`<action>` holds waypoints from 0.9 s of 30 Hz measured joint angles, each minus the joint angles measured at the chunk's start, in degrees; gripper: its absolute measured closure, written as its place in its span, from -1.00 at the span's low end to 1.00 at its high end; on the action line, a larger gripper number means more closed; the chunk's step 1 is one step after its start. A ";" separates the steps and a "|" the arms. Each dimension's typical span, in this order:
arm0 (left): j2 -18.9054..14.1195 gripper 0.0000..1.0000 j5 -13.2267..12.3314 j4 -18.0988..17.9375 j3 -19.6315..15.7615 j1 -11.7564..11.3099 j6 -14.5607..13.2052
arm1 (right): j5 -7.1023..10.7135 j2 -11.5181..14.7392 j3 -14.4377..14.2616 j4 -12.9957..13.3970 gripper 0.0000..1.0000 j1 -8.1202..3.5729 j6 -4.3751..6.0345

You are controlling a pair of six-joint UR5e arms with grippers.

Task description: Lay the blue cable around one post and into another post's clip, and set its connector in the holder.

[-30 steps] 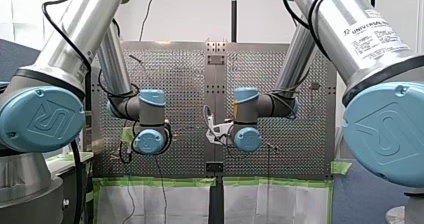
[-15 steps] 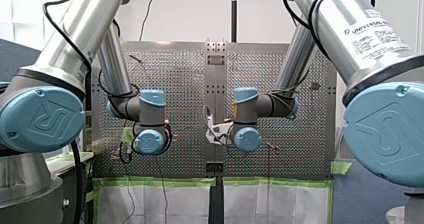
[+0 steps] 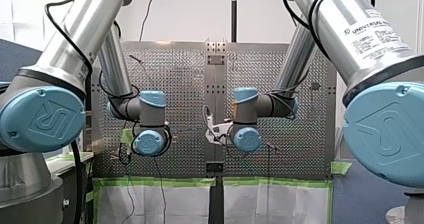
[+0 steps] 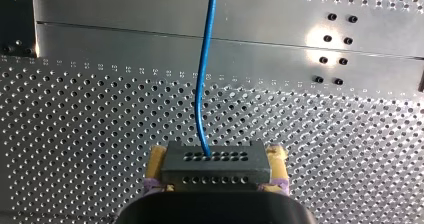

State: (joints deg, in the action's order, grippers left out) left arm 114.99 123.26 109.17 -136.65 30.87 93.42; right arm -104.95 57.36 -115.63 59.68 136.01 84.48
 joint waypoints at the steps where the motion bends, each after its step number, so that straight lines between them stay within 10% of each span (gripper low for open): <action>1: 0.00 -1.00 0.00 0.00 0.00 0.00 0.00 | 0.00 0.00 0.00 0.00 0.92 0.00 0.00; 27: 0.00 -1.00 0.00 0.00 0.00 0.00 0.00 | -0.52 0.70 -0.26 -9.36 0.92 -0.79 -0.52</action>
State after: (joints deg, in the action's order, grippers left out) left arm 114.99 123.26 109.17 -136.65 30.87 93.42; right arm -105.48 58.06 -115.89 50.32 135.23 83.95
